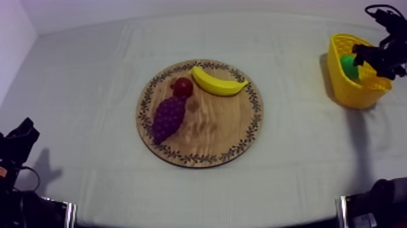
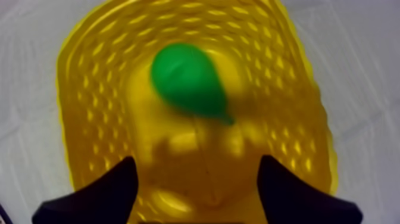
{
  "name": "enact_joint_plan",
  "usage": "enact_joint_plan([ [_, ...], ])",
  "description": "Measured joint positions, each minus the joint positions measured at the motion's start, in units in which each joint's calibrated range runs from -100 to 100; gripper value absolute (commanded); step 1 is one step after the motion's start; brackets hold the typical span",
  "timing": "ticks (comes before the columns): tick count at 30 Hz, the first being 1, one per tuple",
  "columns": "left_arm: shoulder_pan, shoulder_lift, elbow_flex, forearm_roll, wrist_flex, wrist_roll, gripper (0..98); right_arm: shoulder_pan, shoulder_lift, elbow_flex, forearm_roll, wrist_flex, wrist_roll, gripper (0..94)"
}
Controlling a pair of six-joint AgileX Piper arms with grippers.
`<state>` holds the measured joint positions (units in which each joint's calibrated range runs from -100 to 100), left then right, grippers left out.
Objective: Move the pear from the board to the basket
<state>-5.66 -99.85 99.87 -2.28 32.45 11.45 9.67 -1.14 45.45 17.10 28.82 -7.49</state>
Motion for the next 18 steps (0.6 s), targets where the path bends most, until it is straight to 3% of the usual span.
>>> enact_joint_plan([
  [9,0.00,0.00,0.00,0.00,0.00,0.00,0.1,0.16,-5.50,3.11,-8.63,-5.19,6.62,6.7],
  [18,0.00,0.00,0.00,0.00,0.00,0.00,0.1,-0.87,-19.50,10.42,-19.12,-4.45,15.55,0.8],
])
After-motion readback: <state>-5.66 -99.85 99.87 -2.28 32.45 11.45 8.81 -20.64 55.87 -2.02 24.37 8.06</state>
